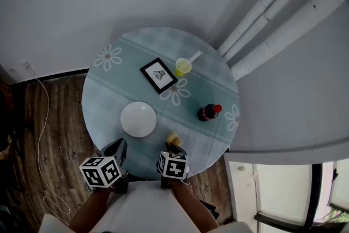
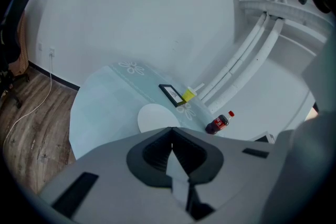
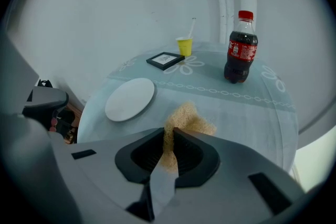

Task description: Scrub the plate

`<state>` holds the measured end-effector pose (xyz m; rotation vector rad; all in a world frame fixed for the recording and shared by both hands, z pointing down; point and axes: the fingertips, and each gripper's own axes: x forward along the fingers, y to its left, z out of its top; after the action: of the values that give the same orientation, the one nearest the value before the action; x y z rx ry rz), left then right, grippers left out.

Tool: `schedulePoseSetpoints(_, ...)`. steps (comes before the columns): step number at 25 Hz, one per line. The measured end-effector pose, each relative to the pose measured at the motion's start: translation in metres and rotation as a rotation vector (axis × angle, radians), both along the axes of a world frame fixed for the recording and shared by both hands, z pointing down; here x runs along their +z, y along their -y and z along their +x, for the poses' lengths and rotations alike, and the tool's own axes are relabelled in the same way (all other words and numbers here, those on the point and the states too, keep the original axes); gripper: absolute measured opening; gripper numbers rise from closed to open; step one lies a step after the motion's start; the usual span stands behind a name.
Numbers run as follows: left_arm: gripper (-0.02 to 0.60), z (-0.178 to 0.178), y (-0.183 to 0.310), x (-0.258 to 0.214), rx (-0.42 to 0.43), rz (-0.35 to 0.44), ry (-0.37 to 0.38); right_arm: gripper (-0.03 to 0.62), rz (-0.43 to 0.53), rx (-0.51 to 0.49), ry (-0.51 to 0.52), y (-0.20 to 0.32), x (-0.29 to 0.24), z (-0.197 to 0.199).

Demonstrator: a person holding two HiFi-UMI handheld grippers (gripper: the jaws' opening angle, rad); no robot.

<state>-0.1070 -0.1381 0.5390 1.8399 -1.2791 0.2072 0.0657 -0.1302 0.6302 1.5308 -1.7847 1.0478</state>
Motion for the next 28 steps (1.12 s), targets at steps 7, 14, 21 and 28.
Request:
schedulePoseSetpoints(7, 0.009, -0.003, 0.006, 0.010, 0.019, -0.018, -0.005, 0.060, 0.082, -0.002, 0.005, 0.006, -0.021, 0.005)
schedulePoseSetpoints(14, 0.013, -0.009, 0.020, 0.032, 0.004, -0.102, -0.051, 0.060, 0.119, 0.017, 0.081, 0.007, -0.034, 0.009)
schedulePoseSetpoints(21, 0.104, -0.012, 0.040, 0.050, -0.043, -0.182, -0.139, 0.060, 0.154, -0.010, 0.094, 0.006, -0.041, 0.009)
schedulePoseSetpoints(28, 0.115, -0.025, 0.056, 0.075, -0.152, -0.288, -0.247, 0.060, 0.157, -0.027, 0.083, 0.006, -0.043, 0.012)
